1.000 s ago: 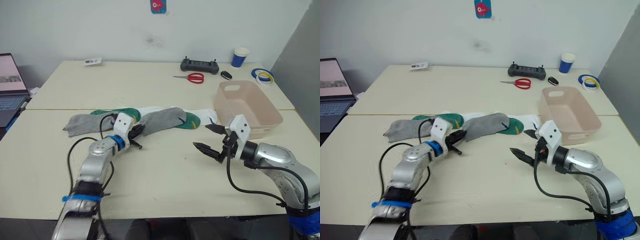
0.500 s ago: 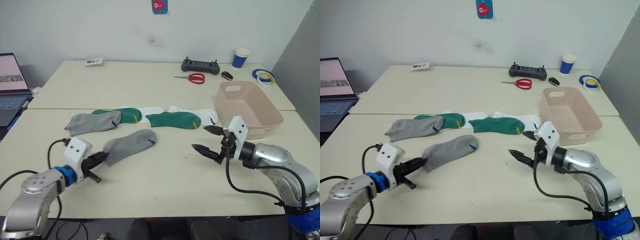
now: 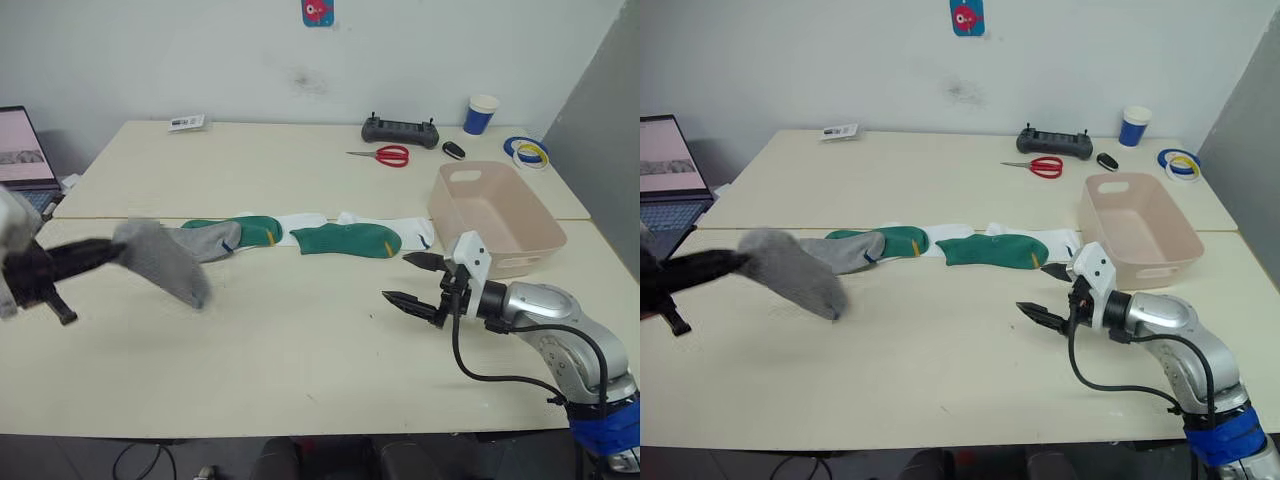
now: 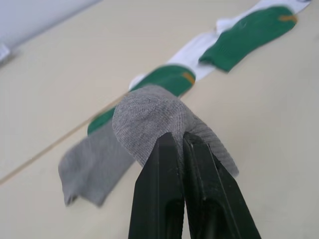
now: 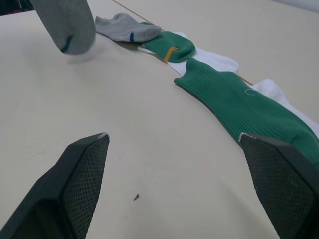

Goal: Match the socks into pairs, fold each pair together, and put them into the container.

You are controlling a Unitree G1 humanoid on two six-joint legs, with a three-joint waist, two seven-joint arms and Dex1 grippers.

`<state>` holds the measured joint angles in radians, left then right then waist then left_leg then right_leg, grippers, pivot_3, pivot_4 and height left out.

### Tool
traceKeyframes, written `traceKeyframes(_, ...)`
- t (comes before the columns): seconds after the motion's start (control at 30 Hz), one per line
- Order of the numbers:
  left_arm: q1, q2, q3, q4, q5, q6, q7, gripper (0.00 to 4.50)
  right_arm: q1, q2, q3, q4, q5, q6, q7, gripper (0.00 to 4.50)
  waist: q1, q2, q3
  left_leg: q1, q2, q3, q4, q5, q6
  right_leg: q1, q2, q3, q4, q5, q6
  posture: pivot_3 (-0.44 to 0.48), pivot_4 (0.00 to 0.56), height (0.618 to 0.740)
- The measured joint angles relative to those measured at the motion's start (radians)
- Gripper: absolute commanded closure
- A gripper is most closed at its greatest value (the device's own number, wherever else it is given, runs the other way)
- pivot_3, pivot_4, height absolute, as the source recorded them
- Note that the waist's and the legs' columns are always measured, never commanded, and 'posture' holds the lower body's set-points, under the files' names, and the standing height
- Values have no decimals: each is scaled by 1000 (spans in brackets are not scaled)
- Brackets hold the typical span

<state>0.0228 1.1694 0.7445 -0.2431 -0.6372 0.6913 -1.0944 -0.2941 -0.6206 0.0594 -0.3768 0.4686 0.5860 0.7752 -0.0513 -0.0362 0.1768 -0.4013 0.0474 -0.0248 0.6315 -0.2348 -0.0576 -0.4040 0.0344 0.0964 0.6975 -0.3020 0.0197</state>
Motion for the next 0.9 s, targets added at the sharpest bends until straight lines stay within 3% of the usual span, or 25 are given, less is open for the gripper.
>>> traceKeyframes(0.1, -43, -4, -104, -99, -49, 56, 25, 4470, -1, 4, 3, 4, -11, -9, 7, 0, -1, 0, 0, 0, 0, -1, 0, 0, 0, 0, 0, 0, 0, 0, 0, 0, 150, 740)
traceKeyframes(0.2, -96, -70, -266, -189, -61, 88, 104, 4470, -1, 5, 3, 6, -16, -10, 8, 0, -2, 0, 0, 0, 1, -1, 0, 0, 0, 0, 0, 0, 1, 0, 0, 0, 150, 740)
traceKeyframes(0.3, -121, -161, -479, -234, 0, 63, 171, 4470, -1, 5, 2, 6, -17, -9, 7, 0, -1, 0, 0, 0, 0, -1, 0, 0, 0, 0, 1, 0, 1, 0, 0, 0, 150, 740)
traceKeyframes(0.47, -210, -326, -709, -212, 152, -39, 265, 4470, 7, -4, -7, 1, -17, -4, 1, 0, 2, 0, 0, 0, 0, -1, 0, 0, 0, 1, 2, 1, 1, 1, -1, 0, 150, 740)
traceKeyframes(0.7, -240, -434, -849, -206, 221, -89, 282, 2539, 46, -11, -26, -43, -15, 18, -20, 0, 1, 0, 0, 0, 0, -2, 0, 0, 0, 1, 2, 1, 1, 1, 0, 0, 150, 740)
traceKeyframes(0.9, -257, -465, -784, -197, 158, -71, 284, 683, 48, -12, -27, -66, -14, 36, -28, 0, 1, 0, 0, 0, 0, -2, 0, 0, 0, 1, 2, 1, 1, 0, 0, 0, 150, 740)
